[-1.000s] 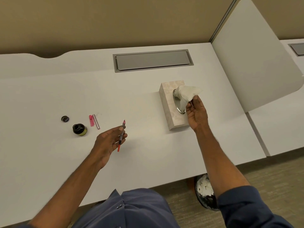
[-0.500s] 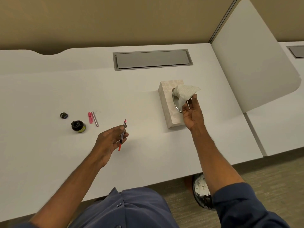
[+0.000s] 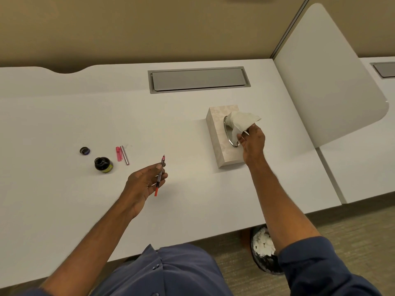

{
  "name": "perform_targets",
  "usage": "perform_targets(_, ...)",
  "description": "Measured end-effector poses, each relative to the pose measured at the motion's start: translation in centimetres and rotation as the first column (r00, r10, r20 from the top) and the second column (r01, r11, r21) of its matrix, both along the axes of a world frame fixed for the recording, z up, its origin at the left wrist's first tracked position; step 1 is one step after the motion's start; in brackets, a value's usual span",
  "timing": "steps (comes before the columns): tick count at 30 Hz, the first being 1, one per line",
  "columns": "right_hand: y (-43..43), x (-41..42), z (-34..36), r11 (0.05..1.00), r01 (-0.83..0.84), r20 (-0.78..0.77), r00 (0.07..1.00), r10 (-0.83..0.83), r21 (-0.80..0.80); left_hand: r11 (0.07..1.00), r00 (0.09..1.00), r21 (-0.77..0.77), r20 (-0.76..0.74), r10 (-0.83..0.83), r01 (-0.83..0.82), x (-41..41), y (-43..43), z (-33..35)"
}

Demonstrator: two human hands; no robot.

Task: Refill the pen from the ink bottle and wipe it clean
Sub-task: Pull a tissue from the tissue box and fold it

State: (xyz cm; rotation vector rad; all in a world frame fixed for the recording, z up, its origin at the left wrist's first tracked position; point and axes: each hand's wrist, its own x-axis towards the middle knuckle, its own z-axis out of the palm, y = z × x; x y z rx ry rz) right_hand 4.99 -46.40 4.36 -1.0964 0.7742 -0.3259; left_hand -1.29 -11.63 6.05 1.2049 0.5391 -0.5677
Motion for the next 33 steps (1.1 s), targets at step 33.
perform_targets(33,-4.2,5.2,6.9,0.382,-0.252,-0.179,0.96,0.217,-0.889,1.0,1.0,-0.026,-0.006,0.002,-0.002,0.9,0.3,-0.7)
